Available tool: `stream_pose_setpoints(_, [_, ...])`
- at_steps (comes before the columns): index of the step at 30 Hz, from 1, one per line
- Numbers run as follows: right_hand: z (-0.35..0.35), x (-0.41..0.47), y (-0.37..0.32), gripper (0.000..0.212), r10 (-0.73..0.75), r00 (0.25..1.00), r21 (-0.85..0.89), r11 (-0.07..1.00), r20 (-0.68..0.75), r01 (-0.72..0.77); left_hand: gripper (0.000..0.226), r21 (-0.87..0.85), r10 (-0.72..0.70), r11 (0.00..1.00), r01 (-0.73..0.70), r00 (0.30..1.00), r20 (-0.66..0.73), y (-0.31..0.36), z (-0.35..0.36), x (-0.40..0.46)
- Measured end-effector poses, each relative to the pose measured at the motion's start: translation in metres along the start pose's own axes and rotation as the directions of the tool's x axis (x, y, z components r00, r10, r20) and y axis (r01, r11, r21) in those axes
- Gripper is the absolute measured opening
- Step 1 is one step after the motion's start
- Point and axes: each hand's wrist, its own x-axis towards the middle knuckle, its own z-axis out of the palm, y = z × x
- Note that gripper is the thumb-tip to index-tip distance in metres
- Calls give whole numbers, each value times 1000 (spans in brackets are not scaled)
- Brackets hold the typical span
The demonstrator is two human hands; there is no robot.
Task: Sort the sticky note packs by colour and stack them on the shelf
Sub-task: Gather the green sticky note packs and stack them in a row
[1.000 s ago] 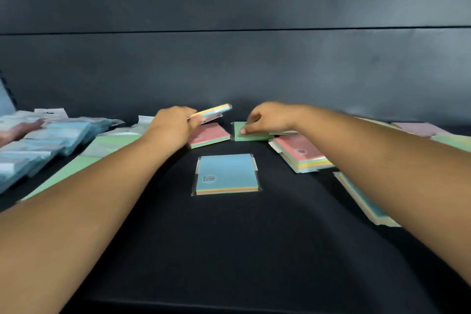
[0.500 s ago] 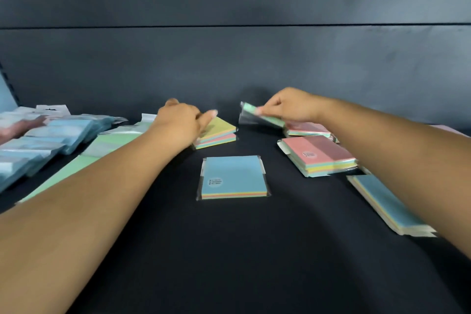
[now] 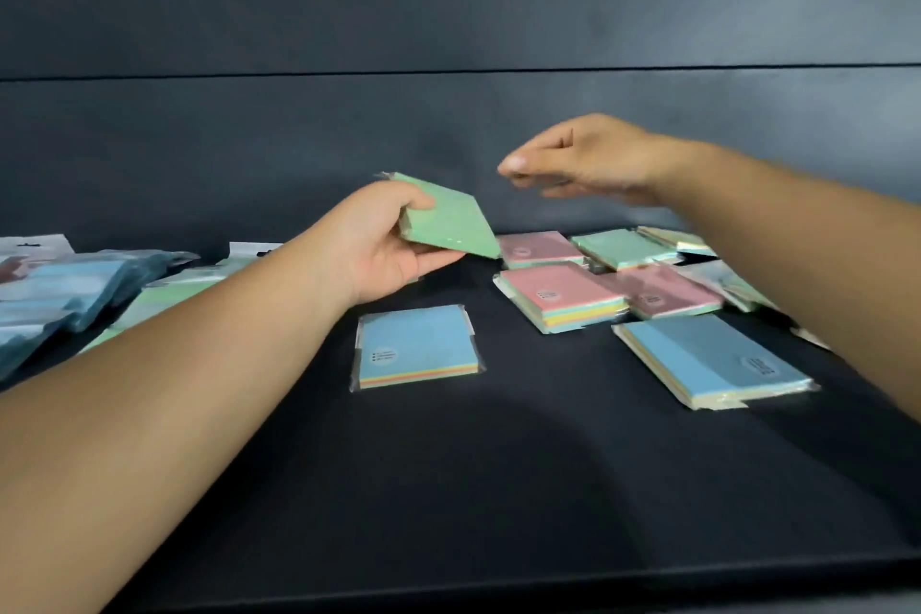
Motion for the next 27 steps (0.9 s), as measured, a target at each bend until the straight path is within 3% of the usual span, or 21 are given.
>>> stream_pose_setpoints(2, [-26, -14, 19, 18, 94, 992, 9, 996, -87, -94, 26, 49, -18, 999, 18, 1000, 2, 1, 4, 2])
stream_pose_setpoints(5, [-55, -38, 55, 26, 206, 957, -121, 965, -203, -234, 24, 165, -27, 986, 29, 1000, -11, 1, 16, 8])
stream_pose_setpoints(8, [-64, -53, 85, 34, 301, 931, -277, 895, -205, -350, 20, 273, -19, 962, 18, 1000, 2, -7, 34, 13])
stream_pose_setpoints(11, [-57, -49, 94, 45, 249, 964, -425, 866, -93, -264, 16, 314, -11, 949, 11, 1000, -2, -20, 54, 16])
stream_pose_setpoints(14, [-44, -38, 93, 51, 193, 977, -408, 902, 92, -139, 18, 313, 33, 950, -15, 998, -51, -29, 74, 19])
stream_pose_setpoints(17, [-45, -33, 105, 51, 219, 946, -418, 903, 238, -104, 19, 295, 81, 955, -44, 990, -116, -33, 92, 23])
stream_pose_setpoints(21, [-72, -42, 131, 39, 239, 949, -547, 832, 203, -93, 12, 293, 99, 955, -44, 979, -177, -41, 107, 23])
stream_pose_setpoints(27, [-99, -56, 150, 69, 356, 934, -666, 701, 15, -256, 14, 249, 132, 965, -78, 969, -209, -48, 115, 14])
